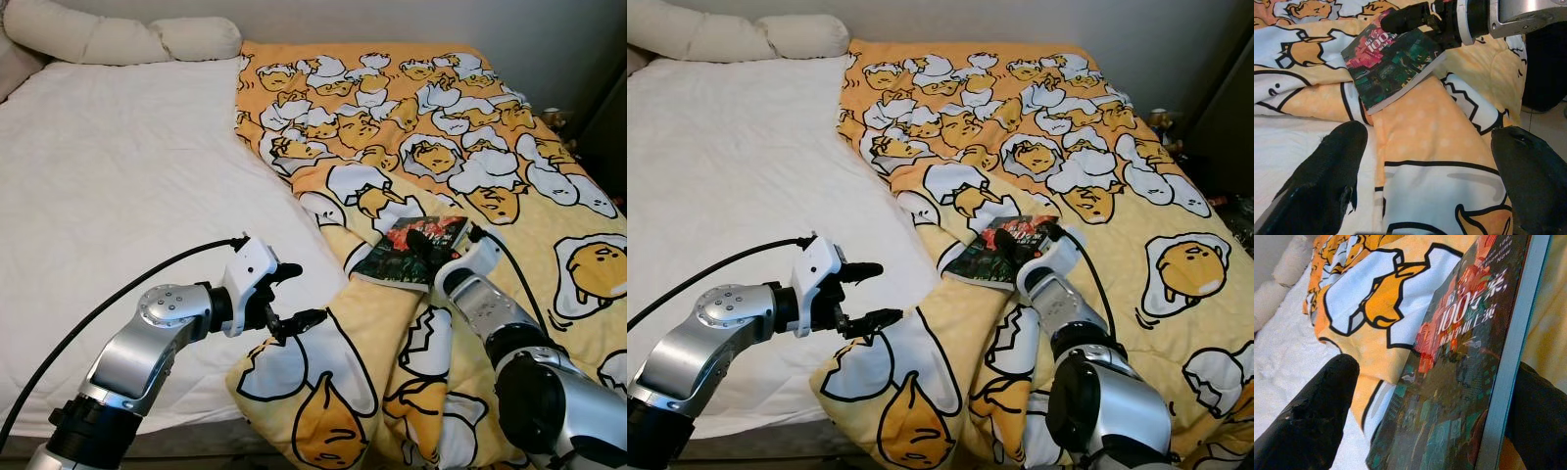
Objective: Clean up the room
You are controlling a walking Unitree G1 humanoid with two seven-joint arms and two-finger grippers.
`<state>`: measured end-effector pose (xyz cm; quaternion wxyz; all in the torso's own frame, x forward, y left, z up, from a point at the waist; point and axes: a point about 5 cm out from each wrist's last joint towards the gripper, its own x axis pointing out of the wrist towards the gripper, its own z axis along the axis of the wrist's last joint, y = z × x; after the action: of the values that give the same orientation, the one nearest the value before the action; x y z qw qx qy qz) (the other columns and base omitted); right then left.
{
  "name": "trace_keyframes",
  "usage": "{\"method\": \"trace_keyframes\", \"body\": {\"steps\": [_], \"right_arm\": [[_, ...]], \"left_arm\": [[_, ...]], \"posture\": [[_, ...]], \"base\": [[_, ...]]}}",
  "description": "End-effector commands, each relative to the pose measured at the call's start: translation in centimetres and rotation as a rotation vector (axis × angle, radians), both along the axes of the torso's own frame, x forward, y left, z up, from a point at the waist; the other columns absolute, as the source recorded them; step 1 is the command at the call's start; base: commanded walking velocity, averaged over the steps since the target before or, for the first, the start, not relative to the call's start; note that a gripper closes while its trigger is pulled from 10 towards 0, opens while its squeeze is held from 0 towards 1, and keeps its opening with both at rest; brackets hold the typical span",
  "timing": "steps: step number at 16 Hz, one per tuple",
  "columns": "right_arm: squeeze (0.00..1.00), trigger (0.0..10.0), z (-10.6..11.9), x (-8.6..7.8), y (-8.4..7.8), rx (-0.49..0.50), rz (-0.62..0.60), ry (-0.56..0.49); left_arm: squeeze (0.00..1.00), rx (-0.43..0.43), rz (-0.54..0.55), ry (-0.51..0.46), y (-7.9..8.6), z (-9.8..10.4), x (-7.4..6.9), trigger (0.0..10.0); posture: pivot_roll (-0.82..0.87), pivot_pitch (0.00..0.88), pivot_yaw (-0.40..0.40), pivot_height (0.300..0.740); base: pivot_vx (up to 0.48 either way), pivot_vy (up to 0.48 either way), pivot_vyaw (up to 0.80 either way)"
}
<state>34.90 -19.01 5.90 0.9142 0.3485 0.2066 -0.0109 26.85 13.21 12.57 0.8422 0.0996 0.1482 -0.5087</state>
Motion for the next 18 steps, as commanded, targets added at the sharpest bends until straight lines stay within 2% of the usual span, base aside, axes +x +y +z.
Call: {"method": "trace_keyframes", "body": {"steps": [1,4,8,9,10,11,14,16,17,18], "right_arm": [[0.0,10.0,1.0,0.7,0.1,-0.034,0.002,-0.033],[0.0,10.0,1.2,0.9,1.3,-0.061,0.075,-0.052],[0.0,10.0,0.9,0.8,2.0,-0.063,0.091,-0.058],[0.0,9.4,1.0,0.9,2.9,-0.073,0.14,-0.078],[0.0,5.0,1.0,0.9,3.4,-0.085,0.163,-0.081],[0.0,4.4,1.0,0.9,3.6,-0.09,0.169,-0.079],[0.0,3.7,0.8,0.9,3.5,-0.091,0.142,-0.054],[0.0,1.0,0.1,0.6,3.3,-0.094,0.107,0.007],[0.0,0.0,-0.1,0.4,3.2,-0.1,0.104,0.025],[0.0,0.0,-0.6,0.1,3.0,-0.097,0.089,0.056]], "left_arm": [[0.0,0.005,-0.001,-0.002,0.3,0.3,0.1,10.0],[0.0,0.01,-0.002,-0.003,0.4,0.3,0.1,10.0],[0.0,0.013,0.0,-0.003,0.6,0.4,0.0,10.0],[0.0,0.015,0.002,-0.004,0.7,0.4,0.0,10.0],[0.0,0.016,0.003,-0.004,0.7,0.4,-0.1,10.0],[0.0,0.016,0.003,-0.004,0.7,0.4,-0.1,10.0],[0.0,0.017,0.002,-0.003,0.7,0.4,-0.1,10.0],[0.0,0.02,0.001,-0.003,0.7,0.3,-0.1,10.0],[0.0,0.019,0.002,-0.005,0.7,0.3,0.0,10.0],[0.0,0.018,0.004,-0.007,0.6,0.3,0.0,10.0]], "posture": [[-0.02,0.0,0.026,0.74],[-0.01,0.0,0.026,0.74],[0.0,0.0,0.02,0.74],[0.0,0.0,0.016,0.74],[0.0,0.0,0.015,0.74],[0.01,0.0,0.014,0.74],[0.0,0.0,0.016,0.74],[0.0,0.0,0.013,0.74],[0.01,0.0,0.01,0.74],[0.01,0.0,0.005,0.74]], "base": [[0.0,0.0,0.0],[0.0,0.0,0.0],[0.0,0.0,0.0],[0.0,0.0,0.0],[0.0,0.0,0.0],[0.0,0.0,0.0],[0.0,0.0,0.0],[0.0,0.0,0.0],[0.0,0.0,0.0],[0.0,0.0,0.0]]}}
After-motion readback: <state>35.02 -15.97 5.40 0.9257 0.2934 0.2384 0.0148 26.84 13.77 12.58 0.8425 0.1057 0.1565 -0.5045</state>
